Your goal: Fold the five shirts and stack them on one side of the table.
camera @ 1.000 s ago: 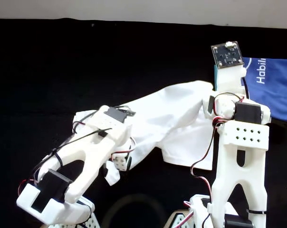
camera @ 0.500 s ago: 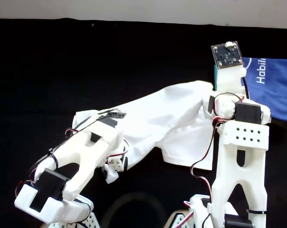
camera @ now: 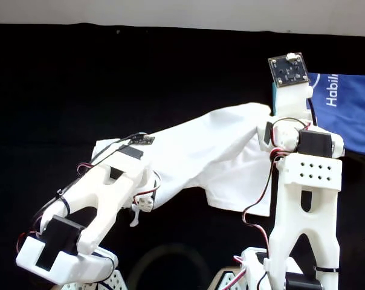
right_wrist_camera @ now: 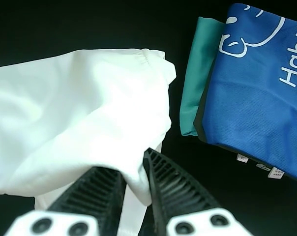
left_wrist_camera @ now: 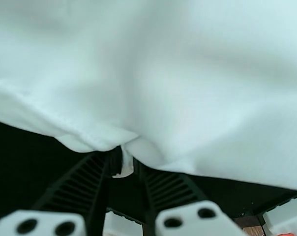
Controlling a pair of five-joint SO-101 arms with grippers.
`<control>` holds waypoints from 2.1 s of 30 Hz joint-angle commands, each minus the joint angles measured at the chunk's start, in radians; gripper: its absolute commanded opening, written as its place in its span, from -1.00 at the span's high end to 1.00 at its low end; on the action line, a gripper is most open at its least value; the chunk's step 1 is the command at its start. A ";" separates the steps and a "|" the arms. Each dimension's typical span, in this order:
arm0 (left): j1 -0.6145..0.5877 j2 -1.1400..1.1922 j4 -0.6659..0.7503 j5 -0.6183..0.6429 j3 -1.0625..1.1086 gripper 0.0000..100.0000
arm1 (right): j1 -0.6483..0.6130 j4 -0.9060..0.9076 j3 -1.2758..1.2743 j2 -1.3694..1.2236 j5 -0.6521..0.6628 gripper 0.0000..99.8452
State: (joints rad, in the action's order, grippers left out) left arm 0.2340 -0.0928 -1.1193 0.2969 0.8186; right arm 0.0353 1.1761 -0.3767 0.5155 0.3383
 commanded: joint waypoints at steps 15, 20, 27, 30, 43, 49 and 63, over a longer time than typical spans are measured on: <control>-0.478 -0.007 -0.503 -0.517 -0.905 0.98 | -0.114 -0.038 0.107 0.027 -0.124 0.99; -0.535 -0.002 -0.580 -0.523 -1.115 0.98 | -0.163 -0.008 0.294 0.024 -0.121 0.99; -0.576 -0.010 -0.598 -0.523 -1.271 0.98 | -0.163 0.041 0.476 0.024 -0.092 0.99; -0.633 -0.008 -0.595 -0.523 -1.369 0.98 | -0.163 0.039 0.539 0.024 -0.044 0.99; -0.682 -0.015 -0.641 -0.517 -1.583 0.98 | -0.166 0.205 0.822 0.027 0.000 0.99; -0.677 -0.133 -0.641 -0.517 -1.603 0.98 | -0.163 0.251 0.960 0.028 0.000 0.99; -0.682 -0.444 -0.641 -0.520 -1.601 0.98 | -0.165 0.441 1.290 0.038 -0.005 0.99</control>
State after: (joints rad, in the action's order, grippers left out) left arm -0.4289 -0.4994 -1.7576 -0.2202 -0.7603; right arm -0.1274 1.5888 0.8155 0.5432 0.3322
